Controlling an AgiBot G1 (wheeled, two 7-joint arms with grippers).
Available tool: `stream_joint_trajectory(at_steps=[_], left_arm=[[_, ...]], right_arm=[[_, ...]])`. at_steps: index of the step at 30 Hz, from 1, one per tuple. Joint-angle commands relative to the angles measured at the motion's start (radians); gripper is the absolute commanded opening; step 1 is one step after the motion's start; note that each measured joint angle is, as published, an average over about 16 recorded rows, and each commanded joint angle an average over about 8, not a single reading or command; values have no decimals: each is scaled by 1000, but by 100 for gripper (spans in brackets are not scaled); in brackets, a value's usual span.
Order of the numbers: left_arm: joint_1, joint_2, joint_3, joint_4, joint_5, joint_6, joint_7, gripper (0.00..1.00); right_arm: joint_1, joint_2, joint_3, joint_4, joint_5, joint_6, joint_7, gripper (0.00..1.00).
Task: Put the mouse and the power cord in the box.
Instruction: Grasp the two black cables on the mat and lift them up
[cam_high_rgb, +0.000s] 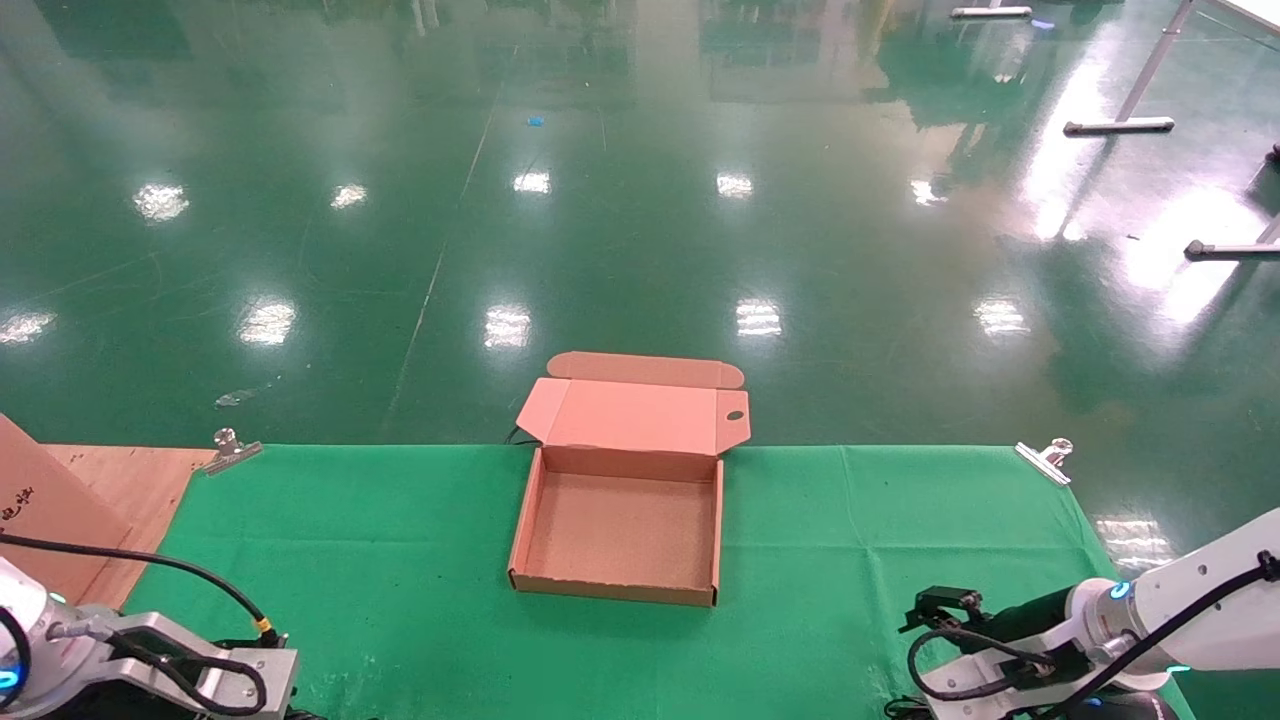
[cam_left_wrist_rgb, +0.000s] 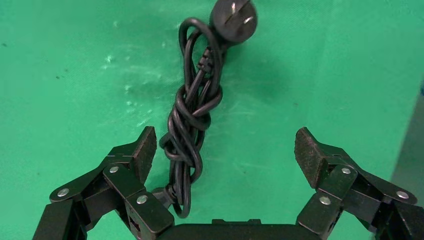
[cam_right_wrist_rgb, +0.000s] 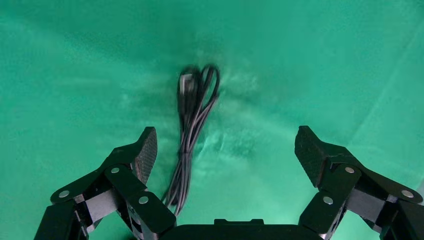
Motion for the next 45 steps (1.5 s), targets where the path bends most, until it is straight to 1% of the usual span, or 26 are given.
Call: stream_joint_trajectory(at_steps=[1, 10, 15, 16, 17, 18, 19, 24, 25, 26, 27, 34, 45], left_arm=[[3, 12, 2, 31, 6, -25, 12, 100], [15, 43, -10, 135, -6, -94, 62, 100], [13, 59, -15, 176, -14, -101, 92, 100], [12, 62, -15, 185, -15, -102, 97, 100], [12, 66, -15, 194, -16, -103, 100, 100], [11, 70, -15, 202, -16, -103, 103, 99], [11, 73, -15, 211, -16, -104, 107, 89], [4, 91, -11, 241, -10, -111, 129, 27], [3, 93, -11, 246, -10, -111, 135, 14], [1, 96, -11, 249, -9, -112, 141, 3], [-1, 98, -10, 253, -9, -112, 146, 0], [-13, 109, -12, 284, -11, -113, 165, 0], [-18, 103, -15, 329, -14, -120, 188, 0]], right_arm=[[0, -6, -8, -18, -22, 24, -16, 100], [3, -36, -12, -143, -22, 54, -88, 100], [3, -47, -8, -207, -17, 83, -128, 100], [4, -49, -7, -219, -14, 87, -135, 99], [6, -51, -5, -231, -11, 90, -142, 90], [8, -53, -3, -242, -8, 92, -149, 79], [11, -55, -2, -253, -6, 95, -156, 67], [25, -62, 6, -295, 6, 107, -191, 5], [28, -63, 7, -301, 7, 110, -197, 1], [31, -64, 9, -307, 9, 111, -203, 0], [34, -65, 10, -313, 11, 112, -209, 0], [48, -71, 14, -351, 22, 102, -240, 0], [59, -82, 16, -399, 30, 87, -278, 0]])
